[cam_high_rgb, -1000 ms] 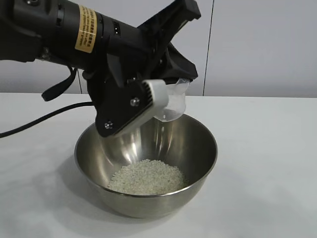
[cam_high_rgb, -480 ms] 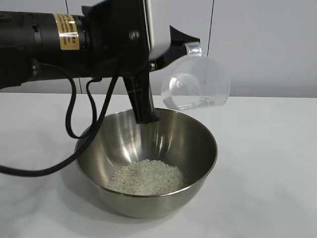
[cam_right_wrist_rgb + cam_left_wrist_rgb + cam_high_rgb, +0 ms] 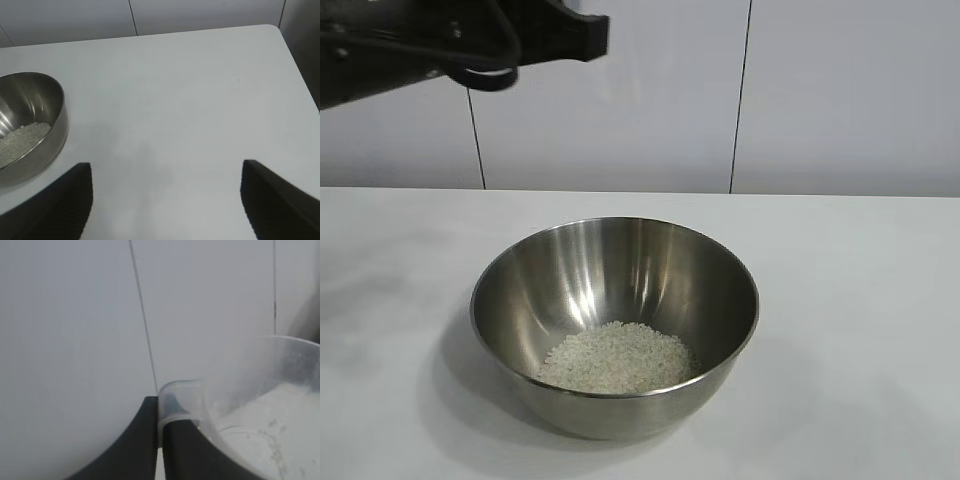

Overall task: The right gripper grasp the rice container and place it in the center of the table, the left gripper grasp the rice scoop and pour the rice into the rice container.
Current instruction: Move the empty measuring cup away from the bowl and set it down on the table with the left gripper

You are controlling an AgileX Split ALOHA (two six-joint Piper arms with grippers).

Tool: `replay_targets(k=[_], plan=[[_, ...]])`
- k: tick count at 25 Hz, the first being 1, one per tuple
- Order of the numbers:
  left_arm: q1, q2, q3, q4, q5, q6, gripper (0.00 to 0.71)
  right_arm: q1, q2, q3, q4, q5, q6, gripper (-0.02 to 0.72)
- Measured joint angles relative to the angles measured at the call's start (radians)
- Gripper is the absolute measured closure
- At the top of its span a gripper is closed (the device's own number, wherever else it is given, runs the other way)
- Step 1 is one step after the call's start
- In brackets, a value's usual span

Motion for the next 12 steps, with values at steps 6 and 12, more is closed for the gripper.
replay_targets(k=[6, 12], plan=[[0.208, -0.053, 0.193, 0.013, -0.114, -0.154, 0.701, 0.0, 0.0, 0.0, 0.0, 0.0, 0.0, 0.147], [0.365, -0.057, 0.374, 0.131, -0.208, -0.168, 0.701, 0.0, 0.0, 0.0, 0.0, 0.0, 0.0, 0.147]])
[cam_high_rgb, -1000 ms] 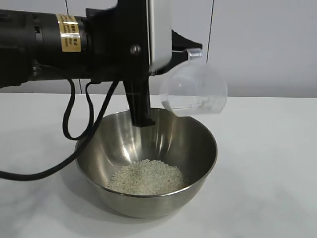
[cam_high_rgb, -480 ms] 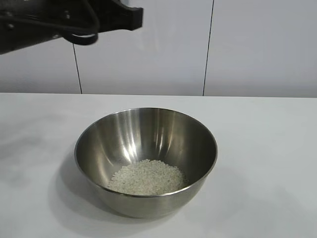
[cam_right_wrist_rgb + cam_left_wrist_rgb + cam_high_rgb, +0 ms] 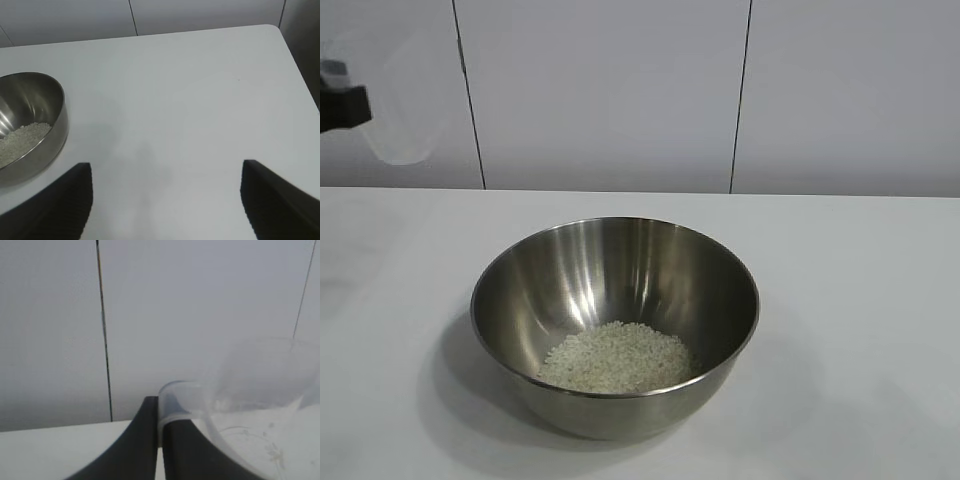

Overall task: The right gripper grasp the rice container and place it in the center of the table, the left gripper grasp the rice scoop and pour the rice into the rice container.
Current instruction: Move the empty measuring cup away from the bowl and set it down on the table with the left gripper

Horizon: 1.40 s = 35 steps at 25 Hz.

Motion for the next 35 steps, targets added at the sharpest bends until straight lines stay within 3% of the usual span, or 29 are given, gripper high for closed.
replay_targets(k=[4, 9, 17, 35], plan=[[0.036, 0.03, 0.043, 0.034, -0.04, -0.003, 0.701, 0.0, 0.0, 0.0, 0.0, 0.0, 0.0, 0.147], [0.035, 0.21, 0.04, 0.08, -0.055, -0.016, 0.701, 0.0, 0.0, 0.0, 0.0, 0.0, 0.0, 0.147], [0.035, 0.377, 0.022, 0.071, -0.056, -0.023, 0.701, 0.0, 0.0, 0.0, 0.0, 0.001, 0.0, 0.147], [0.035, 0.489, -0.052, 0.053, -0.066, -0.046, 0.697, 0.0, 0.0, 0.0, 0.0, 0.001, 0.0, 0.147]])
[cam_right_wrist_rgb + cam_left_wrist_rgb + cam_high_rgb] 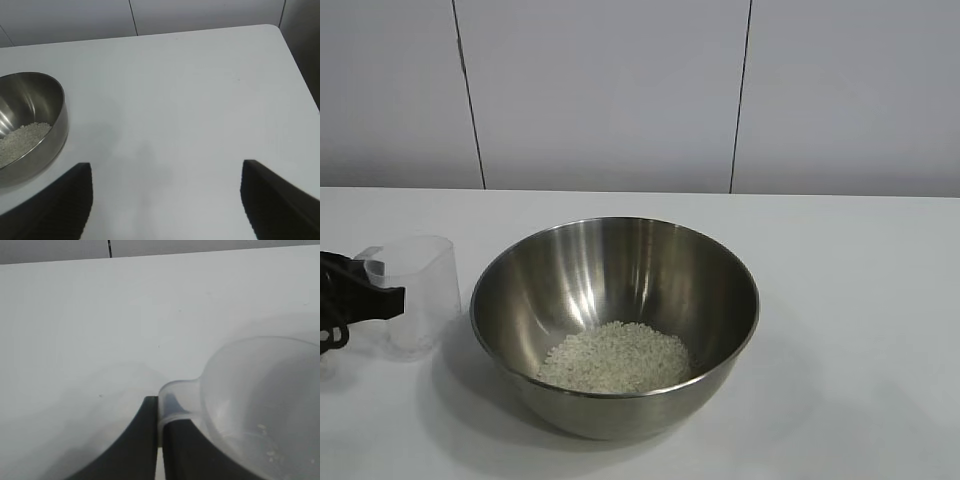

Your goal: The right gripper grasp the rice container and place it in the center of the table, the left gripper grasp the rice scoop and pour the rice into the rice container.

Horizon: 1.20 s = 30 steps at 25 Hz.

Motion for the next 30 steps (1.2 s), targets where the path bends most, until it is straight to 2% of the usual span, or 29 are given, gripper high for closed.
replay_targets(k=[14, 22, 28, 30], plan=[[0.0, 0.0, 0.043, 0.0, -0.004, -0.001, 0.456, 0.0, 0.0, 0.0, 0.0, 0.0, 0.0, 0.147], [0.0, 0.0, 0.113, -0.018, -0.004, 0.041, 0.363, 0.0, 0.0, 0.0, 0.0, 0.0, 0.0, 0.147], [0.0, -0.001, 0.185, -0.079, -0.005, 0.043, 0.12, 0.0, 0.0, 0.0, 0.0, 0.0, 0.0, 0.147], [0.0, -0.001, 0.213, -0.083, -0.005, 0.043, 0.08, 0.0, 0.0, 0.0, 0.0, 0.0, 0.0, 0.147]])
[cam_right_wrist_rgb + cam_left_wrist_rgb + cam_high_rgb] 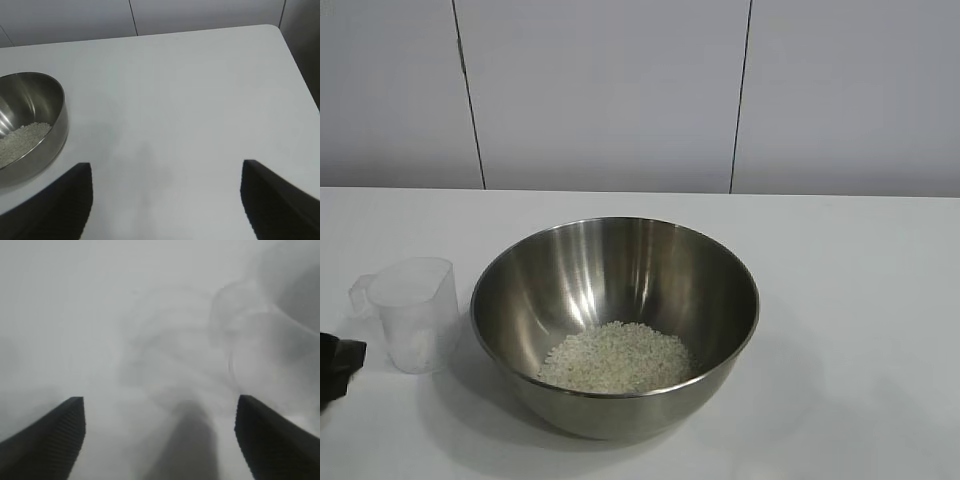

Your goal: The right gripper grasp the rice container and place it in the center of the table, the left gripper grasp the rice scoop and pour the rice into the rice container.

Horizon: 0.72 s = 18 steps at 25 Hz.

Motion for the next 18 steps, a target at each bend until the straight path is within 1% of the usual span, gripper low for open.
replay_targets(k=[2, 7, 14, 15, 16, 18], plan=[[0.0, -0.003, 0.027, 0.0, 0.0, 0.0, 0.062, 0.0, 0.0, 0.0, 0.0, 0.0, 0.0, 0.147], [0.0, -0.062, 0.065, -0.017, 0.0, 0.021, 0.053, 0.0, 0.0, 0.0, 0.0, 0.0, 0.0, 0.147], [0.0, -0.227, 0.067, -0.062, 0.003, 0.056, 0.053, 0.0, 0.0, 0.0, 0.0, 0.0, 0.0, 0.147], [0.0, -0.258, 0.059, -0.07, 0.026, 0.062, 0.053, 0.0, 0.0, 0.0, 0.0, 0.0, 0.0, 0.147], [0.0, -0.291, 0.046, -0.075, 0.073, 0.07, 0.053, 0.0, 0.0, 0.0, 0.0, 0.0, 0.0, 0.147], [0.0, -0.353, 0.008, -0.079, 0.194, 0.089, 0.053, 0.0, 0.0, 0.0, 0.0, 0.0, 0.0, 0.147]])
